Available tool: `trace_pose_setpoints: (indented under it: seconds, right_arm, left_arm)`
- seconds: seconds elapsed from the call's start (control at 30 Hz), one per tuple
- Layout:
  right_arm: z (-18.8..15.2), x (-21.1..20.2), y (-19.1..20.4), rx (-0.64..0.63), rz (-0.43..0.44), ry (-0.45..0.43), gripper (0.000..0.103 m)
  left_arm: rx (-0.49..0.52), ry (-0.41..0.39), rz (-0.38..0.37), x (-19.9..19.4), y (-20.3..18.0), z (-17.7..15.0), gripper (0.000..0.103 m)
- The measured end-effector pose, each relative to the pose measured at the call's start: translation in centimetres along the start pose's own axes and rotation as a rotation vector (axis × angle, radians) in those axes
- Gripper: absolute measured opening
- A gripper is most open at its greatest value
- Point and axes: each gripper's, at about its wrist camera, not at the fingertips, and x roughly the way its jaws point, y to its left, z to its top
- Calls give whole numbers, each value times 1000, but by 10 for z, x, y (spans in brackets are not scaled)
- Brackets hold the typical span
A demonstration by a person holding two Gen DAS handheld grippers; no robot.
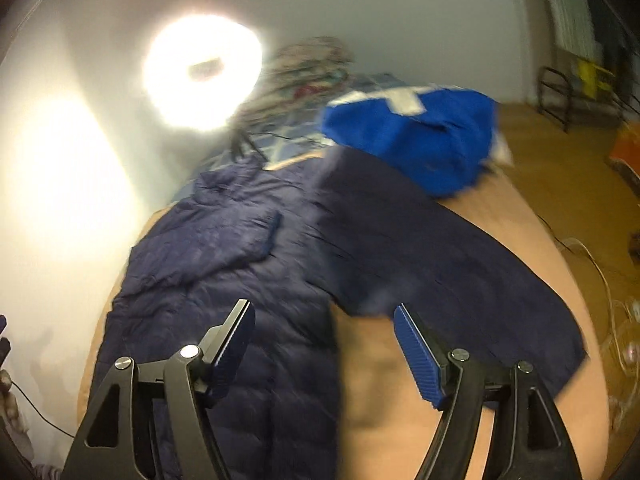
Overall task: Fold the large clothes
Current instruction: 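Move the right tool to the other sleeve cuff and grasp it, then fold the held sleeve across the jacket body and release with the right tool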
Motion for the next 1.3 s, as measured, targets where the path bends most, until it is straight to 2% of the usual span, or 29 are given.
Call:
trace_pose_setpoints:
  seconds: [0.1,0.2,0.33,0.4,0.5,0.53,0.73,0.9,1.0,1.13,1.2,1.3]
  right_arm:
    - [-18,-17,-39,61,-67,3,74]
    - [-33,-26,-79,166,-100,19,74]
    - [-49,-26,-129,288,-177,34,74]
    - [-59,-23,-152,355,-181,42,70]
    - [-73,-16,-181,480,-171,45,67]
    - [-78,-12,-190,521,-164,44,67]
    - [-96,5,-218,661,-133,38,64]
    - [-96,18,-223,669,-141,37,60]
    - [-94,23,-219,621,-174,47,48]
    - [-90,24,-217,582,-151,55,15]
    - [-85,18,-211,541,-163,47,7]
    - [-72,4,-196,461,-206,2,5]
  left_arm:
    - [-21,31,-35,5,-15,9,102]
    - [-38,59,-64,12,-31,12,102]
    - [23,97,-83,22,-52,2,102]
    - [57,144,-72,37,-57,-11,102]
    - [40,238,-86,57,-56,-23,102]
    - [31,243,-89,60,-56,-24,102]
    - [21,211,-68,56,-48,-23,102]
    - [13,225,-52,62,-41,-25,102]
    - [-10,228,-44,64,-33,-25,102]
    - [-29,201,-34,59,-27,-23,102]
    - [-35,186,-27,55,-24,-21,102]
    - [-44,176,-27,53,-20,-20,102]
